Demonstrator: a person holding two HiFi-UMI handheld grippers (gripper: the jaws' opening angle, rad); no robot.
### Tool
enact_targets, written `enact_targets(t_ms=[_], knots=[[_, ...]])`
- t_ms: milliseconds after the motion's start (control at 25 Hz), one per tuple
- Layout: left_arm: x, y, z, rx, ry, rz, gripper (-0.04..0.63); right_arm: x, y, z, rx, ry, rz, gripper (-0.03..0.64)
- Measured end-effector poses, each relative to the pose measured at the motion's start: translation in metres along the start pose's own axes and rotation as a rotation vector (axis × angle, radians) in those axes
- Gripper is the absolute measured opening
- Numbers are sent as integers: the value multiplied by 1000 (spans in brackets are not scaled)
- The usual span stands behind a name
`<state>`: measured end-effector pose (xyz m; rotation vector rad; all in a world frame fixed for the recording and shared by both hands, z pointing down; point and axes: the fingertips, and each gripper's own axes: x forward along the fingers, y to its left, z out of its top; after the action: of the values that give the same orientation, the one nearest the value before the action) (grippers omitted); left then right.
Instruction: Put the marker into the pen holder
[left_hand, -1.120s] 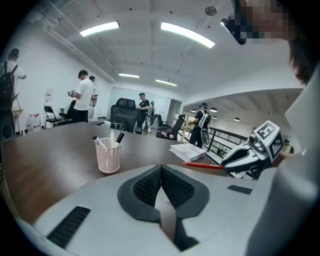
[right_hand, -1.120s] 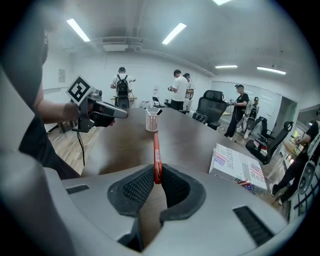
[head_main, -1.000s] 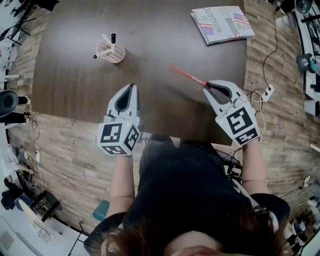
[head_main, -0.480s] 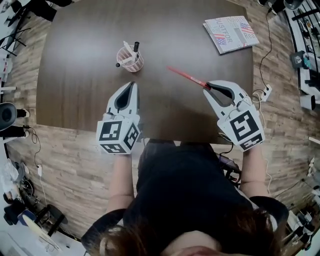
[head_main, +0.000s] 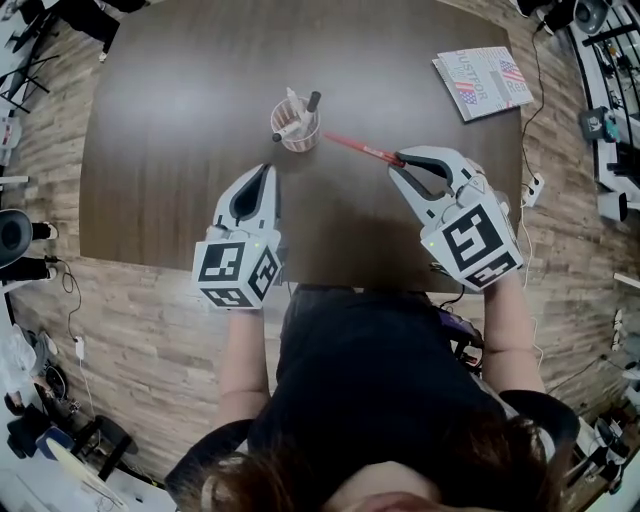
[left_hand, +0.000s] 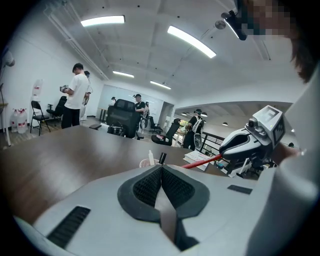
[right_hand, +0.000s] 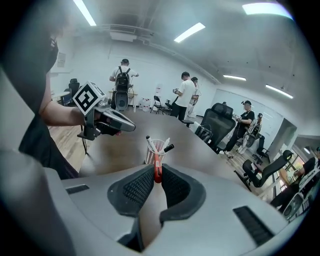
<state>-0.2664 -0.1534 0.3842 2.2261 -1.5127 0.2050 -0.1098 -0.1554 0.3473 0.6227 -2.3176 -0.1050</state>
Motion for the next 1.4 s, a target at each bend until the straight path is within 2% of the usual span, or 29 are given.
enact_targets(t_ms=[280, 720, 1040, 1400], knots=[[7, 25, -3, -22, 13, -17, 28, 42, -2, 26, -14, -13, 8, 63], [12, 49, -5, -55, 15, -28, 28, 44, -9, 66, -56, -55, -29, 63], [14, 58, -3, -65, 14, -34, 28, 50, -6, 91, -67, -111, -24, 63], [16, 64, -3, -74, 12, -28, 28, 78, 0, 86, -39, -97, 18, 63]])
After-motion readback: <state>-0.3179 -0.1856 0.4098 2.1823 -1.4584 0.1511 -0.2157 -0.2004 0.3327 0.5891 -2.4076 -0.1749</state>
